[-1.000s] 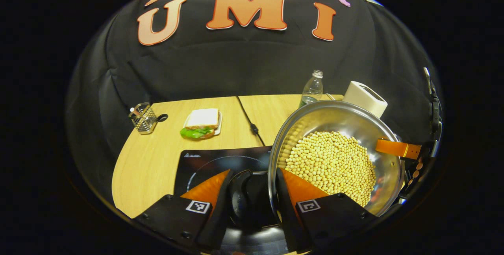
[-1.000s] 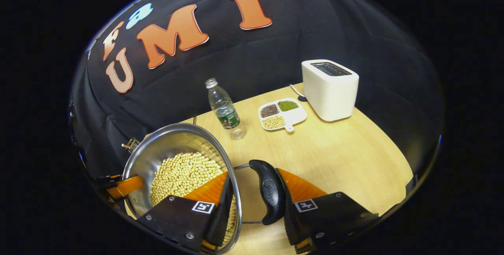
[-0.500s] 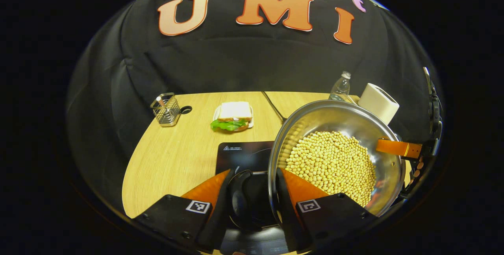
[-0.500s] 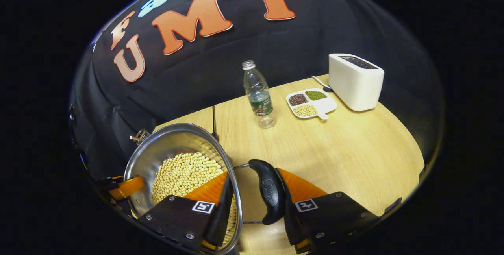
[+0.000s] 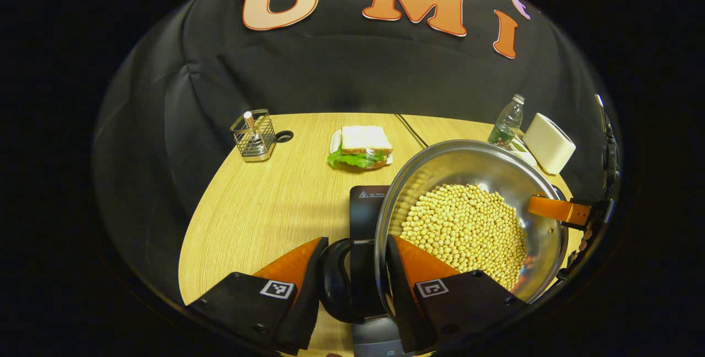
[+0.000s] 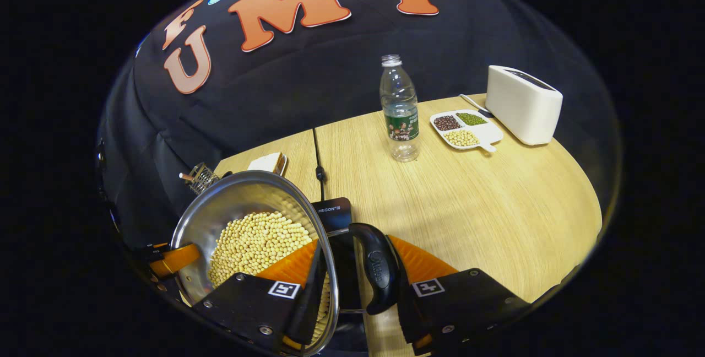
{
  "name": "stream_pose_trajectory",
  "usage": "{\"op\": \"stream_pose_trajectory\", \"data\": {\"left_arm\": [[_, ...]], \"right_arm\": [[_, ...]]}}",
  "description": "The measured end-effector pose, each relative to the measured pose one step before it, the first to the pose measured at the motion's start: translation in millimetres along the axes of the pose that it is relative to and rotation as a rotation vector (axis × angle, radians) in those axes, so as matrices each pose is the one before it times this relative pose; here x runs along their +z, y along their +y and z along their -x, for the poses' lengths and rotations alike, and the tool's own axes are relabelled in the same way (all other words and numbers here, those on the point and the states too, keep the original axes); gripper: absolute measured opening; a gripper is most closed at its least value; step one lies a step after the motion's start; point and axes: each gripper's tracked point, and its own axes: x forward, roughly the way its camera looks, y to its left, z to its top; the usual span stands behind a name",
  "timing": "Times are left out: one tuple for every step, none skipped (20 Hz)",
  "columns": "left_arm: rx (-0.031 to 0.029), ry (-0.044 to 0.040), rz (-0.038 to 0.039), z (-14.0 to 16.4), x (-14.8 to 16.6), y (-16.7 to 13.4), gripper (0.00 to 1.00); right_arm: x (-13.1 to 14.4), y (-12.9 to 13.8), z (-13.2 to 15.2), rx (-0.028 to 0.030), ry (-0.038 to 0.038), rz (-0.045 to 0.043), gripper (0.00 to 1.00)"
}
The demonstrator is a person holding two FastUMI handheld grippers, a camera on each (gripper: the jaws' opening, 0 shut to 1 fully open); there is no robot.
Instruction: First push the handle of the pot to place it horizontally, then grasp the pot with both hands and set it on the induction cooktop.
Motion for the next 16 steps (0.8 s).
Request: {"op": "stream_pose_trajectory", "data": {"left_arm": [[-0.00167,0.0103,0.00755,-4.12,-2.69,3.09,0.63],[-0.00203,0.00786,0.0032,-4.57,-1.69,3.68,0.63],[-0.00181,0.00526,0.00128,-5.06,-2.95,3.56,0.69],[-0.00128,0.00196,0.00337,-2.71,0.45,2.08,0.63],[-0.00186,0.00088,-0.00181,-0.06,1.14,1.08,0.66],[-0.0025,-0.00698,-0.00469,0.23,2.04,-1.18,0.63],[-0.00183,-0.00176,-0.00016,1.51,-2.01,-0.87,0.63],[-0.00005,0.00741,0.0068,0.37,-1.83,-0.25,0.66],[-0.00127,0.01837,0.01071,-0.52,-3.76,-0.77,0.67],[0.00489,-0.01013,0.01337,1.79,3.06,-0.39,0.66],[0.00622,-0.02828,-0.00678,5.26,9.97,-0.94,0.74],[0.01549,-0.04074,-0.01952,7.69,10.6,1.22,0.77],[0.02123,-0.03626,-0.0221,9.98,10.52,0.37,0.82],[0.01136,-0.04319,-0.01496,10.65,14.51,-0.92,0.88],[0.00415,-0.04434,-0.00979,13.01,14.19,-4.3,0.95],[0.00338,-0.04864,-0.00707,12.54,15.55,-2.68,0.95]], "right_arm": [[-2.82,3.32,-3.0,-0.00005,0.00936,-0.00101,0.59],[-2.23,0.74,-3.0,-0.00174,0.00746,0.00083,0.59],[-2.18,1.4,-2.28,-0.00422,0.00539,0.00108,0.59],[-0.12,1.34,0.15,-0.00288,0.00017,0.00333,0.6],[-0.43,0.9,1.81,-0.00068,-0.00149,-0.00059,0.59],[-0.41,0.15,-0.9,-0.00014,0.00177,-0.00131,0.6],[-1.69,-1.9,-1.07,0.00203,0.00473,-0.00282,0.62],[-1.78,0.21,-0.83,-0.00151,0.00926,0.00122,0.64],[0.28,2.54,3.88,0.00801,-0.00103,-0.00182,0.68],[9.0,2.2,6.49,0.00953,-0.0299,-0.00606,0.7],[11.11,3.99,10.58,0.01772,-0.03361,-0.00532,0.79],[10.4,-0.34,10.68,0.00324,-0.03313,0.00752,0.85],[14.38,-2.49,14.09,-0.00562,-0.03872,0.01648,0.94],[13.99,-2.43,13.03,-0.00623,-0.03928,0.01785,0.95],[16.06,-1.38,15.51,0.00287,-0.0403,0.01163,0.95],[16.37,-0.5,14.59,0.0101,-0.03937,0.00601,0.95]]}}
